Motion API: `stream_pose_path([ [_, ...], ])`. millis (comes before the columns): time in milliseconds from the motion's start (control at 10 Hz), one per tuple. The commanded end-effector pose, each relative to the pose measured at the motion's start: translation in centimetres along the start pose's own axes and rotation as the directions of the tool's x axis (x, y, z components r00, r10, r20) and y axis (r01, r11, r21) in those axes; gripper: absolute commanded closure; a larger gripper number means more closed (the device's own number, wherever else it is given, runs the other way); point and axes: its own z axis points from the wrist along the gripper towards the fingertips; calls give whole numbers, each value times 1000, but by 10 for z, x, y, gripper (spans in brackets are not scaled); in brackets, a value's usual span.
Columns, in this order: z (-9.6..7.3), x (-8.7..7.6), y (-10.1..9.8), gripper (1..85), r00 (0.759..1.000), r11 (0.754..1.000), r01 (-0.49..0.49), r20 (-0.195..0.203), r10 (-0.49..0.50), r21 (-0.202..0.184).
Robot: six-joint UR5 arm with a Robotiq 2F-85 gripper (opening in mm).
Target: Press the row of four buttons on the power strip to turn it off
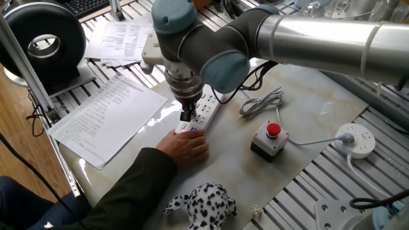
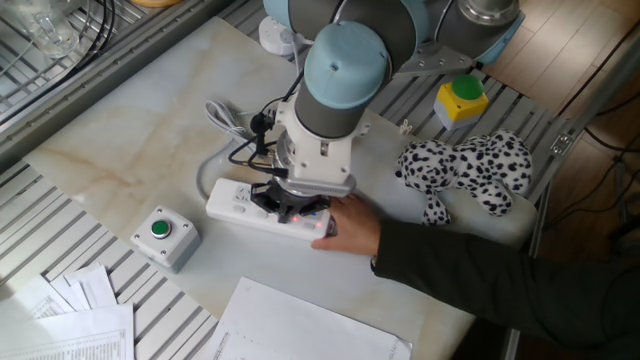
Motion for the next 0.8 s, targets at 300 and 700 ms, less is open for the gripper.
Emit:
stream_pose_path([
  [300,-37,16,6,847,1000,999,0,-25,-1,-39],
  [700,-32,-7,28,847,995,985,-94,30,99,-142],
])
